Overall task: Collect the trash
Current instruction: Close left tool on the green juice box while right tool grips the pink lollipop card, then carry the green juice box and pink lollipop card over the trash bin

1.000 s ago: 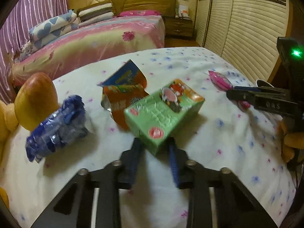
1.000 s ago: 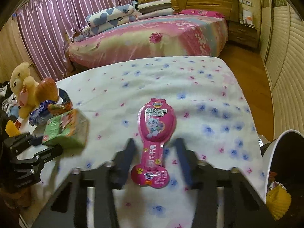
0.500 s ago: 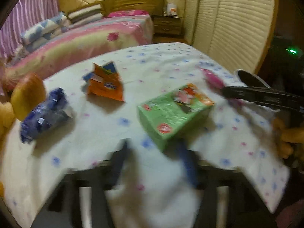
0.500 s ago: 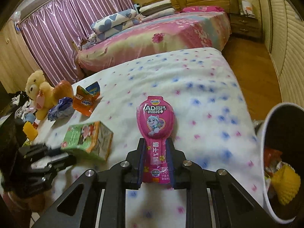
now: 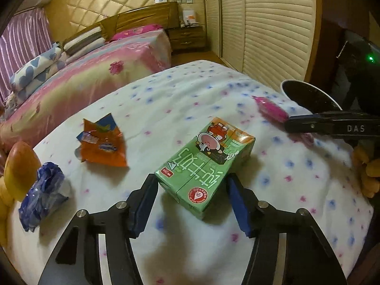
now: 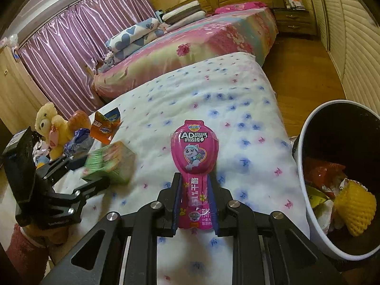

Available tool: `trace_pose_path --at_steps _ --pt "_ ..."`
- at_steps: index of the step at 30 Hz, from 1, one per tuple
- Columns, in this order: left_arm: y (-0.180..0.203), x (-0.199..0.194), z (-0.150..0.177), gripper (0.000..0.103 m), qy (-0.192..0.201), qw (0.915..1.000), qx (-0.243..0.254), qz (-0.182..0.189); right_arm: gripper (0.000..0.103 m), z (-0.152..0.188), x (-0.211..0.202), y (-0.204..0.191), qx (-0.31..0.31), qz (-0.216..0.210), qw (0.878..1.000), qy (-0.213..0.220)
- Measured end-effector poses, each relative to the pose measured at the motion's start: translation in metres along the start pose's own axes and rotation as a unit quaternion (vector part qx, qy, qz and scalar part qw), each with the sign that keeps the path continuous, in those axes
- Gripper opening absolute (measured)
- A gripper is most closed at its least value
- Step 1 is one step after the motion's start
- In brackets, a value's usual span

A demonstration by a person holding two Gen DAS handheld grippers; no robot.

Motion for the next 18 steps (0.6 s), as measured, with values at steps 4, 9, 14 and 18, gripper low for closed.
trace_pose_path --at_steps 4,9,14,18 --pt "0.011 -0.007 0.007 0.056 0.001 0.9999 -0.010 -0.011 0.021 0.003 -0.005 0.001 0.003 0.000 1.000 0.005" --pt "0.021 -0.013 0.012 0.055 -0.007 0.9991 -0.043 -0.001 0.020 0.008 -0.017 0.007 0.009 0.004 1.000 0.014" --pt "0.032 -0.020 0.016 0.055 -0.012 0.9955 -0.094 -0.004 0.021 0.016 -0.033 0.016 0.017 0.008 1.000 0.021" --pt "0.046 -0.025 0.019 0.055 -0.011 0.9934 -0.114 -0.002 0.021 0.023 -0.044 0.022 0.023 0.012 0.999 0.027"
Point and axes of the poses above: each gripper's, at about its wrist camera, not at the fingertips, and x roughly the way its jaws point, y to its right, z to its underside, the point moved 5 cm from there along x, roughly the way its jaws point, and after that the axes turned 14 degrees about -x, right-handed, at the moved point
